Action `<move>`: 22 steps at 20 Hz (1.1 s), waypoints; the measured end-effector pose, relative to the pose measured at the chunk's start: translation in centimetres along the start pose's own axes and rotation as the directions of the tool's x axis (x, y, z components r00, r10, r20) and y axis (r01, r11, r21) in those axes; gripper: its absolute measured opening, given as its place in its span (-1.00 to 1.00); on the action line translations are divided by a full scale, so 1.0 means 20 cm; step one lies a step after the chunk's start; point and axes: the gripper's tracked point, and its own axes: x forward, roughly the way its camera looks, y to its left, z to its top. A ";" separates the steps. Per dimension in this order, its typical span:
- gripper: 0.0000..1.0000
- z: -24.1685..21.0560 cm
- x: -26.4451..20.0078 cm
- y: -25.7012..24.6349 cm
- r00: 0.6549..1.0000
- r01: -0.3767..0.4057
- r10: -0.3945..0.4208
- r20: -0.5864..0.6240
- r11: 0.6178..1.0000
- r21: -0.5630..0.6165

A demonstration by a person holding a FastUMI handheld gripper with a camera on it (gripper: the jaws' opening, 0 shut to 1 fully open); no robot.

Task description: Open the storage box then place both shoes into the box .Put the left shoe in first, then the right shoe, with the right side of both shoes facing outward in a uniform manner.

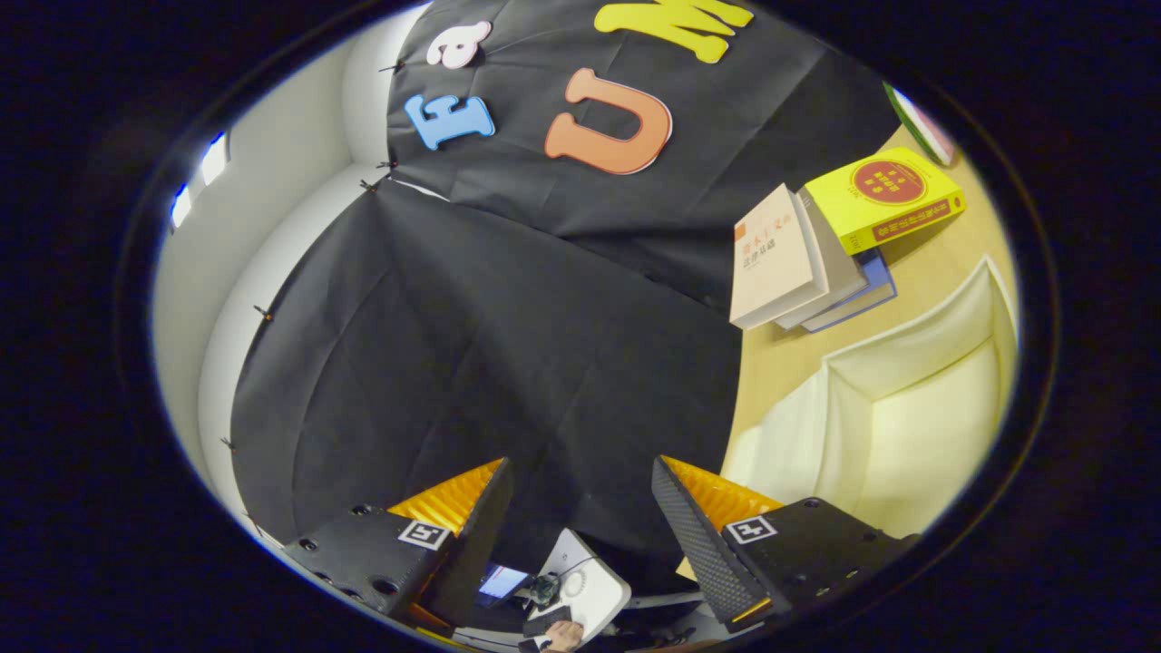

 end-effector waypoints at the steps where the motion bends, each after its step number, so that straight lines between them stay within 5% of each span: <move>1: 0.88 0.01 -0.04 -0.03 1.000 0.017 -0.017 0.008 1.000 -0.015; 7: 0.88 0.10 -0.38 -0.24 0.983 0.181 -0.173 0.065 0.972 -0.152; 12: 0.90 0.22 -0.72 -0.56 0.913 0.407 -0.383 0.139 0.881 -0.242; 16: 0.91 0.32 -1.05 -0.83 0.801 0.598 -0.569 0.185 0.748 -0.290; 22: 0.91 0.41 -1.49 -1.21 0.638 0.766 -0.741 0.207 0.587 -0.262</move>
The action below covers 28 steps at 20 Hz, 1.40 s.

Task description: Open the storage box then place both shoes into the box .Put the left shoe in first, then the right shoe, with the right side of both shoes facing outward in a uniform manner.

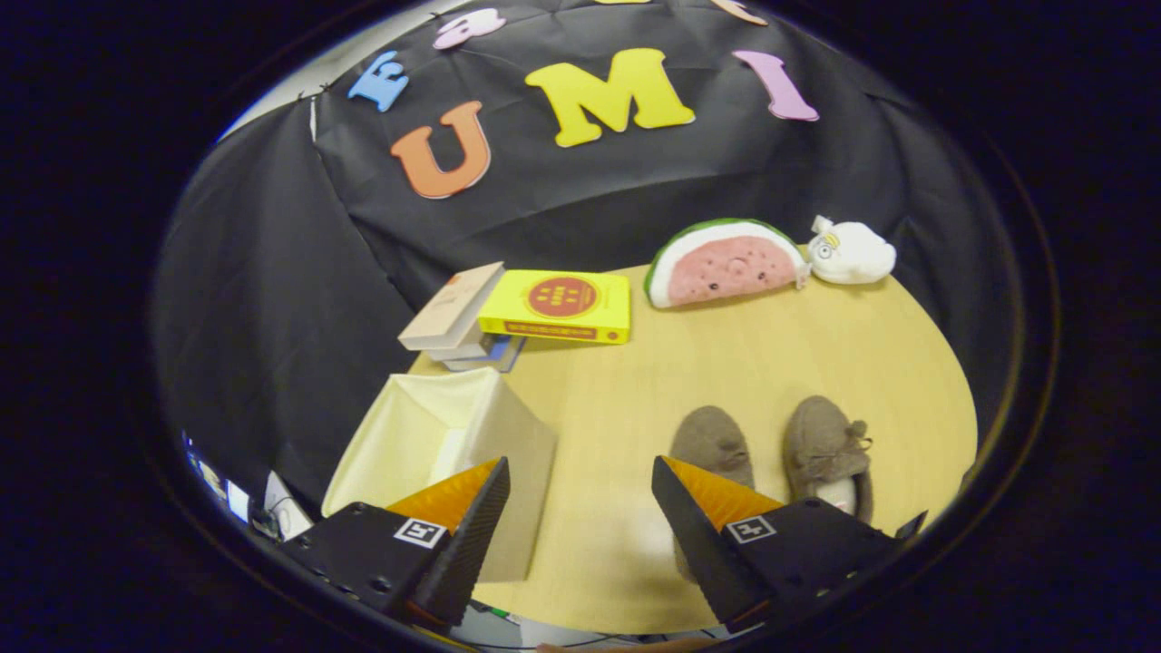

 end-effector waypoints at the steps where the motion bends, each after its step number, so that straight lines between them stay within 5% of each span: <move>1: 0.91 -0.02 0.01 -0.06 1.000 0.010 -0.010 -0.019 1.000 0.007; 4: 0.92 -0.10 0.03 -0.29 0.993 0.069 -0.070 -0.099 0.998 -0.008; 11: 0.87 -0.27 0.18 -0.55 0.957 0.076 -0.087 -0.276 0.996 -0.049; 15: 0.70 -0.37 0.30 -0.65 0.924 0.109 -0.121 -0.362 0.993 -0.053; 17: 0.49 -0.41 0.36 -0.68 0.907 0.121 -0.134 -0.399 0.991 -0.059; 22: -0.67 -0.44 0.42 -0.65 0.892 0.067 -0.056 -0.448 0.998 0.009; 24: -0.97 -0.45 0.41 -0.65 0.887 0.076 -0.054 -0.458 0.997 0.029; 28: -0.97 -0.43 0.36 -0.64 0.894 0.105 -0.072 -0.443 0.993 0.050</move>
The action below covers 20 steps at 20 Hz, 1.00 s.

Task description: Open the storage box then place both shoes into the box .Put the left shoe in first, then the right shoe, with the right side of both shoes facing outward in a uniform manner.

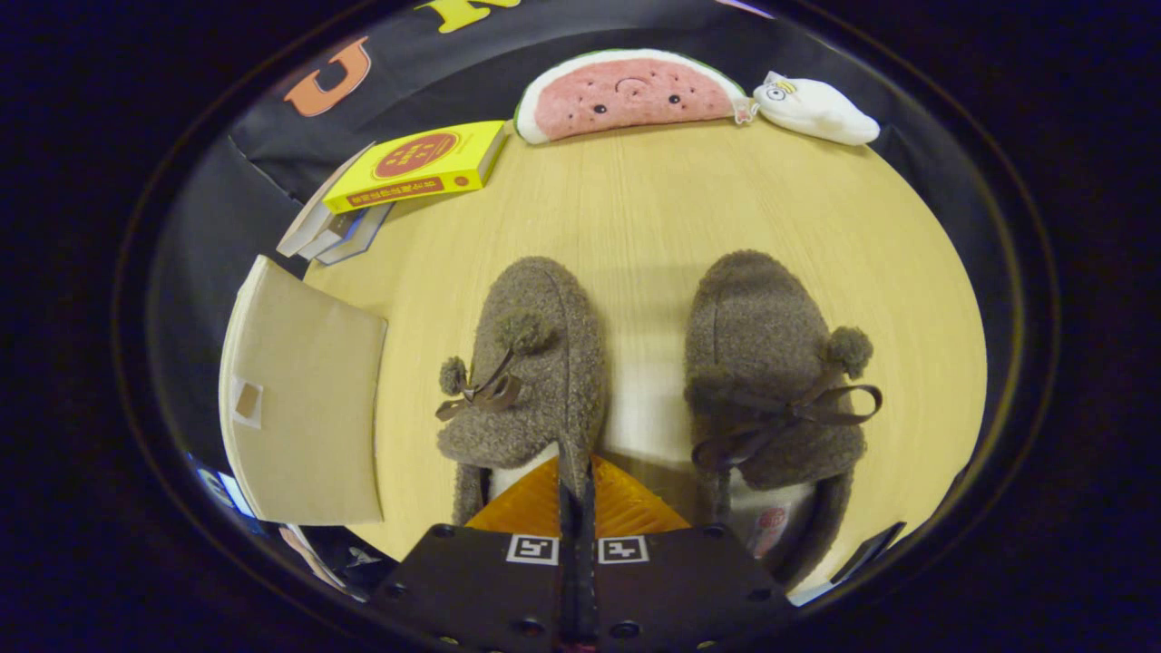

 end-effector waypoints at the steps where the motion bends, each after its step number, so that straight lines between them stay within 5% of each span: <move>1: -0.97 -0.01 -0.03 0.01 1.000 -0.001 0.001 0.004 1.000 0.008; 12: -0.98 -0.01 -0.62 0.46 0.980 -0.132 0.130 0.153 0.991 -0.001; 20: -0.98 0.05 -0.88 1.06 0.940 -0.192 0.196 0.279 0.980 -0.044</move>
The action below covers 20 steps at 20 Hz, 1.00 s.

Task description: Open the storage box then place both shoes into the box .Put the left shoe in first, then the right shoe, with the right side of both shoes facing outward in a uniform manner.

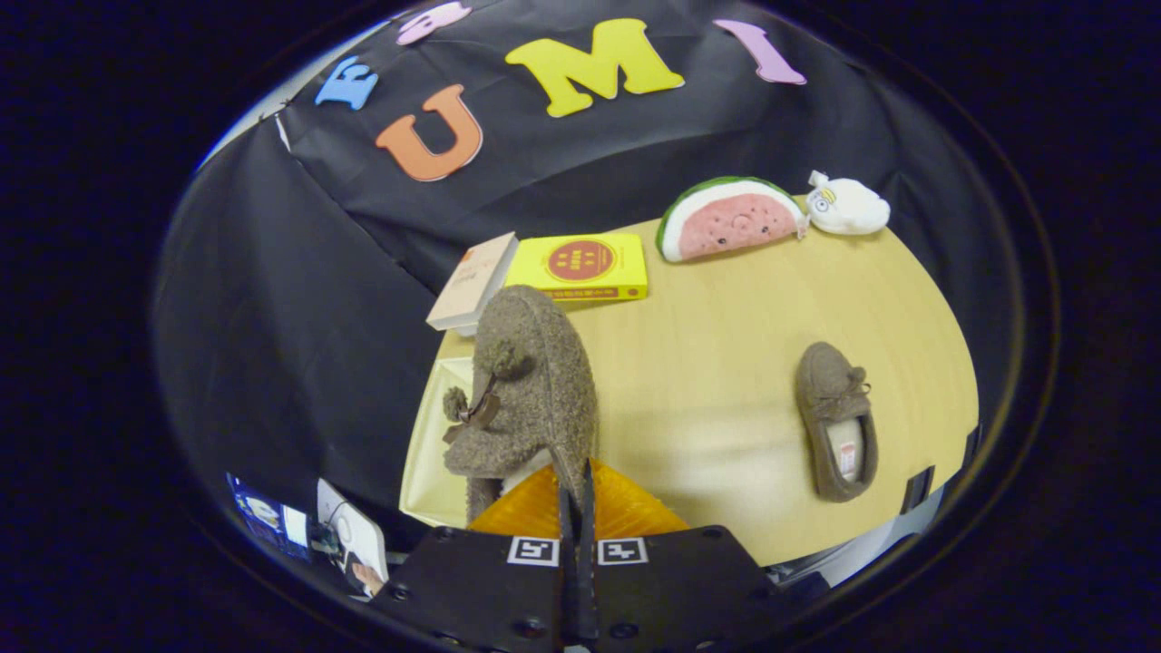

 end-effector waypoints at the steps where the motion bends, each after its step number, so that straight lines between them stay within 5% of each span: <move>1: -0.98 0.00 0.02 0.08 1.000 -0.013 0.013 0.012 1.000 0.000; 9: -0.98 -0.08 0.51 0.47 0.998 0.026 -0.028 0.054 0.999 0.035; 17: -0.98 -0.41 0.91 0.49 0.972 0.212 -0.212 -0.098 0.977 -0.014; 20: -0.98 -0.48 1.01 0.54 0.965 0.217 -0.222 -0.143 0.975 -0.052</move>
